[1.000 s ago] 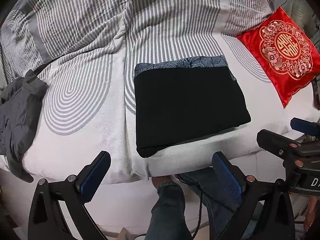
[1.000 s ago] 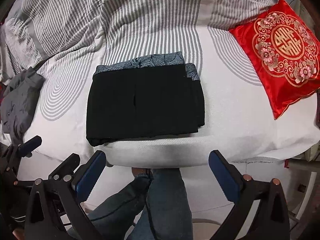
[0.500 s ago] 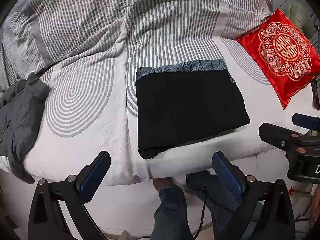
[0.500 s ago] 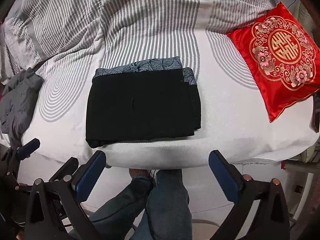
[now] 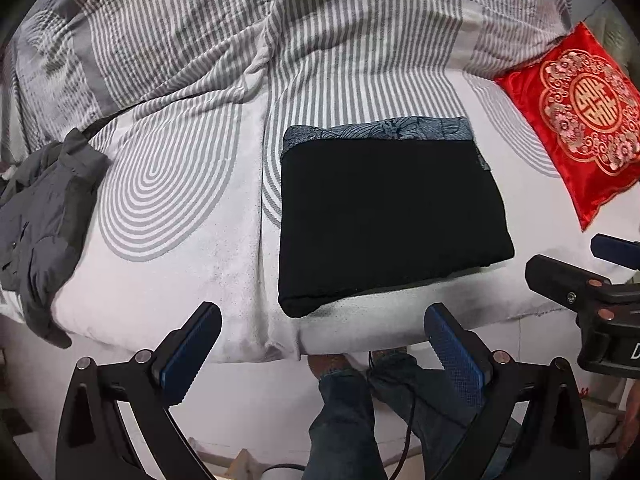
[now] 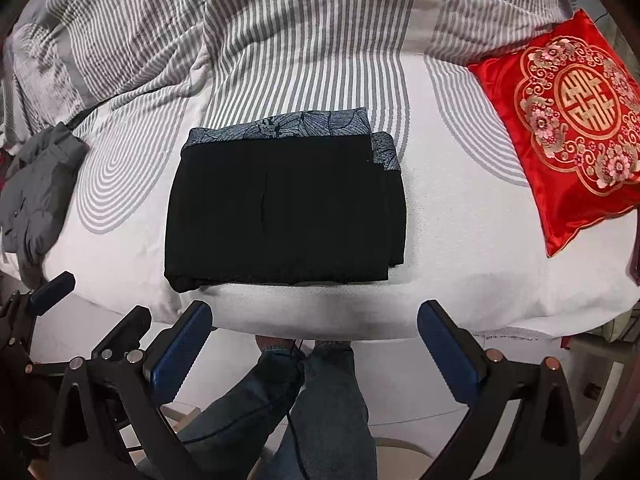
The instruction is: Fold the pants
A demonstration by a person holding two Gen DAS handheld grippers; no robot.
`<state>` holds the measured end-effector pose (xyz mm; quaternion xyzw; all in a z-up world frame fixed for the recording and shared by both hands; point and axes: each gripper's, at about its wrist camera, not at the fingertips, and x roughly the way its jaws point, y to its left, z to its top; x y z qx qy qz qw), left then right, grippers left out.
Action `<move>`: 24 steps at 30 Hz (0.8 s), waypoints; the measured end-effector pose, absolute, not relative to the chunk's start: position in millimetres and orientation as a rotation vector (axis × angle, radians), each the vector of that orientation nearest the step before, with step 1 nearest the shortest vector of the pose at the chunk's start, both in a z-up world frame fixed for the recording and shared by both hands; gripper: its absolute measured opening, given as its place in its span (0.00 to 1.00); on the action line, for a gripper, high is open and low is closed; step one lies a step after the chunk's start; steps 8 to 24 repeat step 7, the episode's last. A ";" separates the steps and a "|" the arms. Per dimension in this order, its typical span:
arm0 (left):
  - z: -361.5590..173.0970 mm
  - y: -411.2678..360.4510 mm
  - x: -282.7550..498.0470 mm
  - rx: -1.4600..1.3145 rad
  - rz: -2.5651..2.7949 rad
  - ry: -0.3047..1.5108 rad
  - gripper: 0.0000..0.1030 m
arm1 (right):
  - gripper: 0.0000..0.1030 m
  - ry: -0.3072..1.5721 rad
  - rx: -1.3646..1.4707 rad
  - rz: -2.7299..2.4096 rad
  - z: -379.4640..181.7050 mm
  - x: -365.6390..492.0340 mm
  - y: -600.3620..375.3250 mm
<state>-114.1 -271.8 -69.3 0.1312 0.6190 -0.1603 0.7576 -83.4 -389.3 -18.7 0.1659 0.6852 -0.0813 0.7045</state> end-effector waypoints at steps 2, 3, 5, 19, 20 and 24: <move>-69.4 -273.9 -114.6 0.278 -0.343 1.347 0.99 | 1.00 1.528 0.365 -0.168 -20.5 -82.9 -392.8; -68.5 -276.0 -115.6 0.277 -0.344 1.341 0.99 | 1.00 1.529 0.365 -0.165 -21.1 -83.1 -394.4; -68.1 -281.1 -117.2 0.285 -0.343 1.340 0.99 | 1.00 1.534 0.368 -0.158 -23.4 -83.7 -399.6; -68.2 -286.2 -118.9 0.285 -0.347 1.349 0.99 | 1.00 1.540 0.372 -0.155 -25.9 -84.4 -403.7; -68.2 -286.2 -118.9 0.285 -0.347 1.349 0.99 | 1.00 1.540 0.372 -0.155 -25.9 -84.4 -403.7; -68.2 -286.2 -118.9 0.285 -0.347 1.349 0.99 | 1.00 1.540 0.372 -0.155 -25.9 -84.4 -403.7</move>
